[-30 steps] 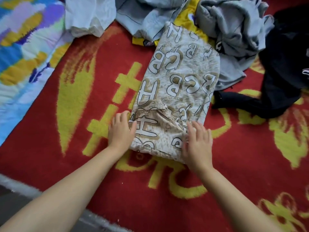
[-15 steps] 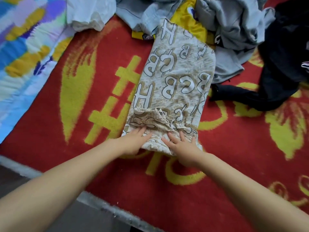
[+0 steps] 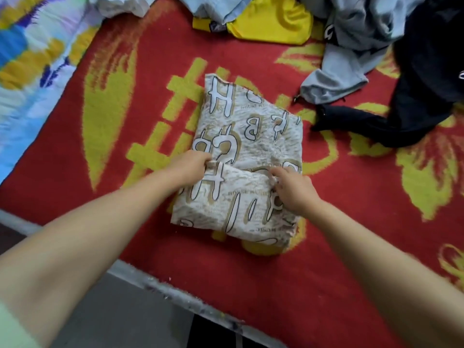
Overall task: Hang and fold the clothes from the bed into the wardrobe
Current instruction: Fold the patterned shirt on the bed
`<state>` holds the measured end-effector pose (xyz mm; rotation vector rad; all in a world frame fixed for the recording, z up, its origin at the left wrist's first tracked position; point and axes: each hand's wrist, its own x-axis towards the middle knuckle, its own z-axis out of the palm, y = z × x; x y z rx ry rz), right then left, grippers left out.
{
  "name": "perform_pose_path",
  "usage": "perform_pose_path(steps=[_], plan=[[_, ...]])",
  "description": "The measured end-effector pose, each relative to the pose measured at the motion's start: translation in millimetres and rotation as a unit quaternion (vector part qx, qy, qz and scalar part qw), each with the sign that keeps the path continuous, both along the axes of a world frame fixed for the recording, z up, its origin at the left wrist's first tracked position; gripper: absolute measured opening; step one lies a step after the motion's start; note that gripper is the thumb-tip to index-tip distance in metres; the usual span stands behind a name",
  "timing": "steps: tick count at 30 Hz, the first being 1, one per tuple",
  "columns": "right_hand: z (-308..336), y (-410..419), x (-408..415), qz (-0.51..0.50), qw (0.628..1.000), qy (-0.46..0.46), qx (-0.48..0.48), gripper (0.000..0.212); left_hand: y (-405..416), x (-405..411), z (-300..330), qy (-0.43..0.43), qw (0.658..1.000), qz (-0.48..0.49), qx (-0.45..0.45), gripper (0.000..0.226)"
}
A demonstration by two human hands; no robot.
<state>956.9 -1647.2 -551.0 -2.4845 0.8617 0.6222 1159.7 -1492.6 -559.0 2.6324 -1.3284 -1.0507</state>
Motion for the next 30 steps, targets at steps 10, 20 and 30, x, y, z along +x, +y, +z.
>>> perform_pose_path(steps=[10, 20, 30], plan=[[-36.6, 89.9, -31.6, 0.106, 0.979, -0.109, -0.138, 0.055, 46.6, -99.1, -40.9, -0.16, 0.964, -0.122, -0.172, 0.062], [-45.8, 62.6, -33.7, 0.185, 0.977, -0.058, -0.093, 0.07, 51.5, -62.1, -54.9, -0.123, 0.984, -0.1, -0.079, 0.077], [-18.3, 47.9, -53.9, 0.23, 0.968, 0.034, -0.097, 0.08, 72.1, -59.8, -29.4, -0.103, 0.967, -0.232, -0.032, 0.107]])
